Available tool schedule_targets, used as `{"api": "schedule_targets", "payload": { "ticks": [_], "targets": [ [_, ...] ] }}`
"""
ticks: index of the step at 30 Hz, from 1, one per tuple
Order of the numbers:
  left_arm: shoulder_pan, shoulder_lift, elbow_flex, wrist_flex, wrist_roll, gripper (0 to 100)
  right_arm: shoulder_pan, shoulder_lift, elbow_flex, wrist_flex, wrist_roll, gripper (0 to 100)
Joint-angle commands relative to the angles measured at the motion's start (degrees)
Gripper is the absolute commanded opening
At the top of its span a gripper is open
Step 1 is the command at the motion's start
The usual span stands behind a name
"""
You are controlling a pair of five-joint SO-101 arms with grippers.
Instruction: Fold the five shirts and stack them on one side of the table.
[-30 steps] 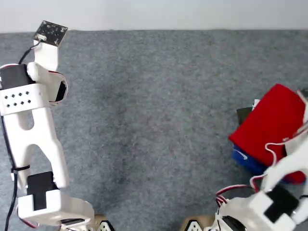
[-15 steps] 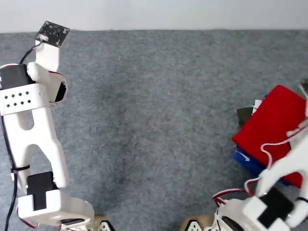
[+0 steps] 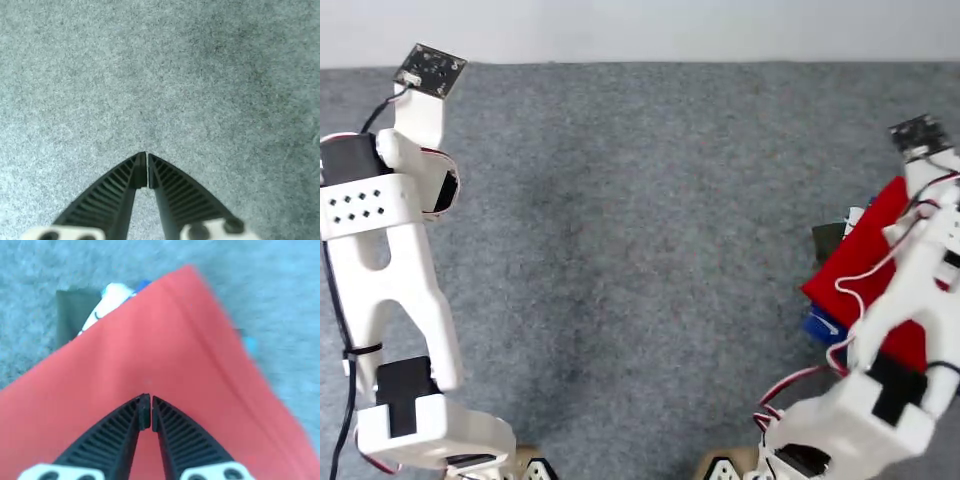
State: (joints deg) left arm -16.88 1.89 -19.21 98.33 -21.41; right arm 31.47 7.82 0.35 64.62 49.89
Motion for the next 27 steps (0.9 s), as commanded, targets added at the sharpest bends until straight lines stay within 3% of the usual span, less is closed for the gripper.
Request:
{"api": "schedule_targets", "payload": {
  "ticks": [1, 5, 12, 21, 27],
  "targets": [
    [0.18, -0.88, -2.15, 0.18, -0.18, 1, -1.27, 1.27, -2.81, -0.48, -4.40, 0.9],
    [0.18, -0.79, -2.07, 0.35, -0.18, 1, -2.86, -3.82, -2.81, 4.53, -11.16, 0.9],
    [1.05, -0.88, -1.80, 2.20, 1.49, 1, -6.29, -16.31, -2.81, 15.96, -16.35, 0.9],
    [10.81, -9.41, -0.40, 2.11, 20.92, 1, -8.04, -28.09, -2.46, 30.46, -29.10, 0.9],
    [17.23, -16.62, 9.27, 1.93, 29.63, 1, -8.04, -30.11, -2.46, 36.79, -34.20, 0.9]
  ]
}}
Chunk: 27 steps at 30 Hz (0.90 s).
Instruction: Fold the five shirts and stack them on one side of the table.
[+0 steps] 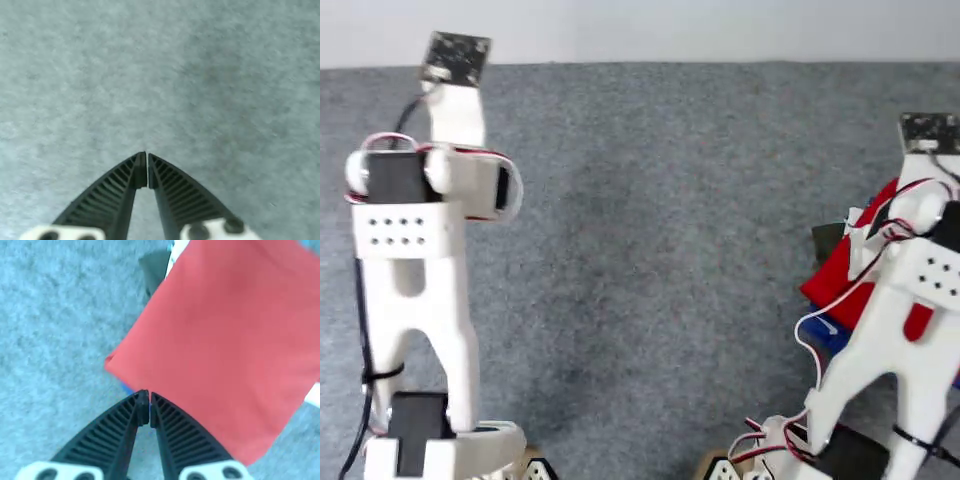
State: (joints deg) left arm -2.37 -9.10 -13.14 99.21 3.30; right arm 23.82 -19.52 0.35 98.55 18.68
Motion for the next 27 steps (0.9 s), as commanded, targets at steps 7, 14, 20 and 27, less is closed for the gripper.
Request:
{"api": "schedule_targets", "payload": {
  "ticks": [7, 14, 20, 27],
  "targets": [
    [3.78, -18.55, 20.18, -7.47, 14.95, 1, -0.57, -8.40, -2.46, 3.38, -9.67, 0.9],
    [3.78, -34.81, 42.42, -21.19, 14.95, 1, -4.88, -17.19, 5.19, 1.71, -13.54, 0.9],
    [3.60, -46.42, 57.54, -30.24, 14.86, 2, -8.13, -29.76, 25.14, -9.98, -14.59, 0.9],
    [3.52, -47.91, 65.36, -34.37, 15.12, 1, -12.00, -45.93, 50.02, -22.02, -18.55, 0.9]
  ]
}}
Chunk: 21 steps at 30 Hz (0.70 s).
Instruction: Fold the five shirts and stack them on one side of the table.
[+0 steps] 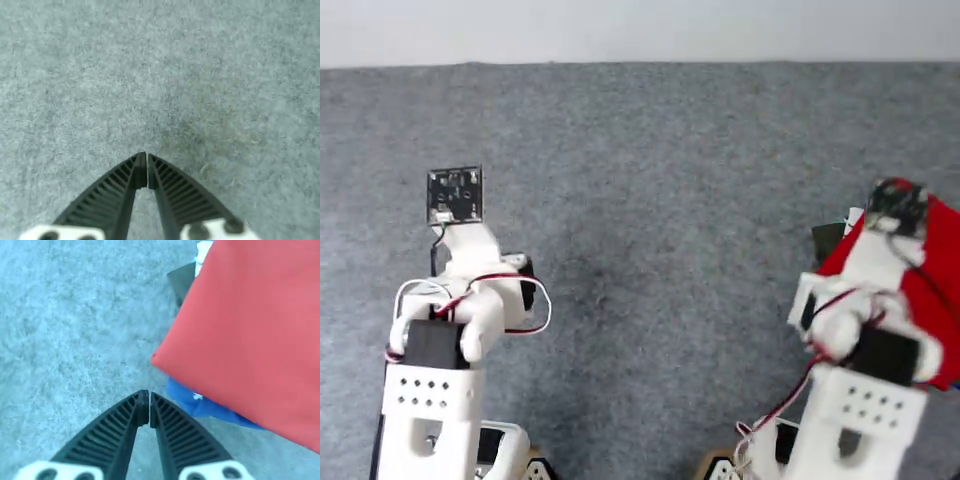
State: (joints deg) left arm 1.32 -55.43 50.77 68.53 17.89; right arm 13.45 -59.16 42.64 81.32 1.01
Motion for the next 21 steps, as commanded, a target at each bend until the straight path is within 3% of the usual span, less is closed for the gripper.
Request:
{"api": "schedule_targets", "payload": {
  "ticks": [1, 9, 21],
  "targets": [
    [-0.18, -1.93, 3.12, -5.19, 0.44, 1, -2.24, -8.66, 10.99, -6.46, -0.88, 0.9],
    [0.00, -11.34, 19.30, -21.27, 0.35, 1, -7.43, -26.59, 31.03, -15.34, -0.97, 0.9],
    [-0.09, -28.31, 39.69, -26.46, 0.18, 1, -10.33, -45.05, 50.37, -14.81, -0.88, 0.9]
  ]
}}
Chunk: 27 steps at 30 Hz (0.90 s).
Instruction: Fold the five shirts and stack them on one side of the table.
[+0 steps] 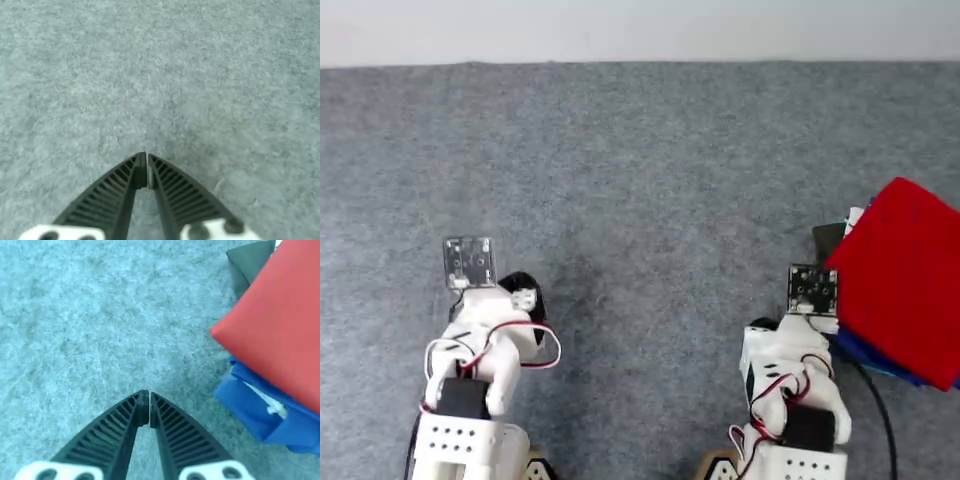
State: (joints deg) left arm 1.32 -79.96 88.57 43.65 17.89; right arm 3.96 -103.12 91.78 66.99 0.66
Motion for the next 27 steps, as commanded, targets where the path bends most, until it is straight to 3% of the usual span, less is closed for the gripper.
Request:
{"api": "schedule_targets", "payload": {
  "ticks": [1, 5, 12, 21, 27],
  "targets": [
    [-0.09, -5.27, 3.30, -1.58, 0.18, 1, -1.19, -0.92, 1.93, -0.48, -0.62, 0.9],
    [-0.09, -11.69, 8.31, -1.23, -1.85, 1, -2.95, -0.75, 3.78, -0.57, -0.62, 0.9],
    [0.26, -17.49, 8.31, 6.51, -8.35, 1, -6.46, -0.40, 4.66, 0.22, -0.35, 0.9],
    [-0.09, -17.85, 8.31, 17.49, -28.84, 1, -6.55, -0.75, 4.66, 7.96, -0.35, 0.9],
    [-0.79, -17.93, 8.31, 19.52, -27.78, 1, -6.81, -0.75, 4.66, 7.96, -0.35, 0.9]
  ]
}}
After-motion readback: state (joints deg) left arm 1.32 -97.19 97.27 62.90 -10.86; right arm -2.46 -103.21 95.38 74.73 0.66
